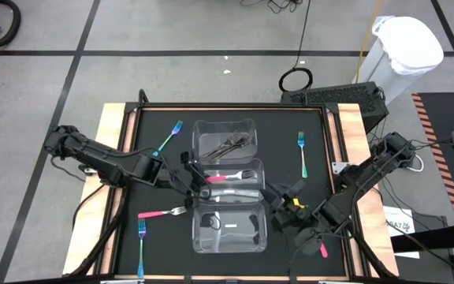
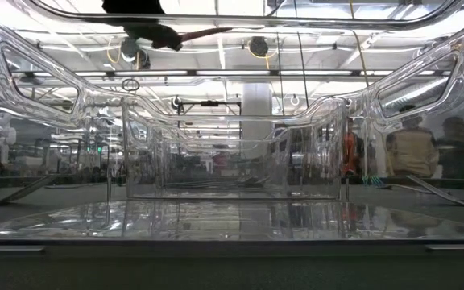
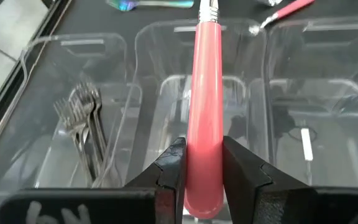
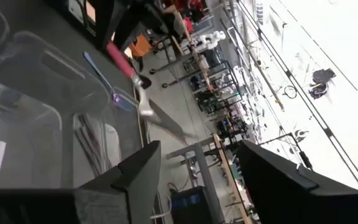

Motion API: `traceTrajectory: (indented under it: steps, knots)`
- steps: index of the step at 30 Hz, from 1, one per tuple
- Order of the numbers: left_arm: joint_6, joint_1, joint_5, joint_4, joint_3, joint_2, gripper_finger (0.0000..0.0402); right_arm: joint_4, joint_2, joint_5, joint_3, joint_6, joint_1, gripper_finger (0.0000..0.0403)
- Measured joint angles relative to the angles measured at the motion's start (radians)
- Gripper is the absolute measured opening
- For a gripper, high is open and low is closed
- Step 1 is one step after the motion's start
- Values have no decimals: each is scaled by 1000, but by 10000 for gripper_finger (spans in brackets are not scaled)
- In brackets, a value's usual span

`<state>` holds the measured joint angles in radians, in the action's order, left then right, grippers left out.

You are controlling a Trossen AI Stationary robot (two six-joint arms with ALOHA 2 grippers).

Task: Sort silverware by color (type)
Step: Put the top left pink fork into the middle transparent bin

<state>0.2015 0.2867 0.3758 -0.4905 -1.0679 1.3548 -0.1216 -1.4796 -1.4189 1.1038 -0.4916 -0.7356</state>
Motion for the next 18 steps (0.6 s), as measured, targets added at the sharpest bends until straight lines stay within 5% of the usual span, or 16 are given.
traceTrajectory:
  steps: [18]
  knots:
    - [30,-74,-64,-11,-1,113,76,167,0,2,0,-101,-65,212]
